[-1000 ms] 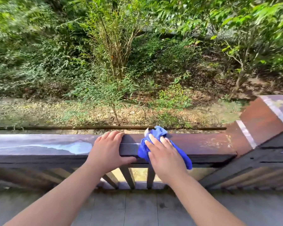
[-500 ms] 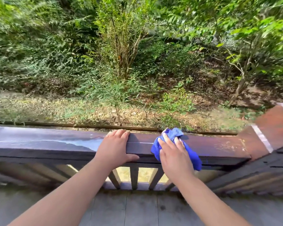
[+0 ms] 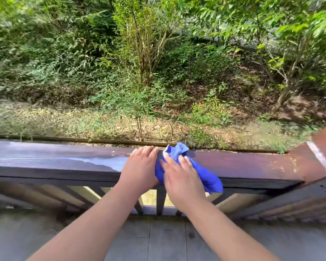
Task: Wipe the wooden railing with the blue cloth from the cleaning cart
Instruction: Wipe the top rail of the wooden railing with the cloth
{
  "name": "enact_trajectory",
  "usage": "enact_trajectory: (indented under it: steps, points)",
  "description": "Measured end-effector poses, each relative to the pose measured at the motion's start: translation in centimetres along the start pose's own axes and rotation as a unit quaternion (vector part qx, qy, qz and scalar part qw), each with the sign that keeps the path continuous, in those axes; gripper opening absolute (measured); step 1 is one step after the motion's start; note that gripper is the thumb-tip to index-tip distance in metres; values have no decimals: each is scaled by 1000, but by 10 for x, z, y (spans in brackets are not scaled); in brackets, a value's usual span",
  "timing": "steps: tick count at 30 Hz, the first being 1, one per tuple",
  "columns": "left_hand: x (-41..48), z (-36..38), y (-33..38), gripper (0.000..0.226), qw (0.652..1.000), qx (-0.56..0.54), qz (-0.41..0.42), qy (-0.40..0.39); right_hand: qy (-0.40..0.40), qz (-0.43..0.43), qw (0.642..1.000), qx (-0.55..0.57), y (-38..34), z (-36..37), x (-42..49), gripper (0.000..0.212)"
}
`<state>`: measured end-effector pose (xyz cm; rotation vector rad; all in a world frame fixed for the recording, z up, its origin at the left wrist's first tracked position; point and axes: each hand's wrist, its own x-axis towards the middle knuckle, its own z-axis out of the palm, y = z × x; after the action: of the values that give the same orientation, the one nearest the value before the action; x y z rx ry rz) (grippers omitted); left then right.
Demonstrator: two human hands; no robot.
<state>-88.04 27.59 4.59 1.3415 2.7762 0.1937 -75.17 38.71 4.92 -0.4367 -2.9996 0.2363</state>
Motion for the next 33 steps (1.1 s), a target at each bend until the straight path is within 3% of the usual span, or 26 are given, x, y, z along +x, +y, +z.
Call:
enact_trajectory:
  steps: [5,10,14,17,23,28,33]
  points:
    - [2,-11,-11,76,999,17,27,-19,-22,-30,999,39,-10,1,7,51]
    - [2,-28,-11,111,998,36,16,-50,-2,41,999,31,33,-7,-6,44]
    - [-13,-40,-29,116,999,33,7,-28,15,80,997,13,49,-8,-14,43]
    - [-33,-51,-60,116,999,23,-28,-15,61,78,995,-6,31,-1,-10,41]
    - [-64,-69,-132,128,991,44,-104,-74,47,-9,999,15,-39,13,17,44]
    - [-59,-72,-178,132,986,54,-102,-117,17,-48,998,24,-94,20,34,43]
    - [-47,-69,-209,124,988,78,-70,-110,26,-25,999,25,-130,27,44,42]
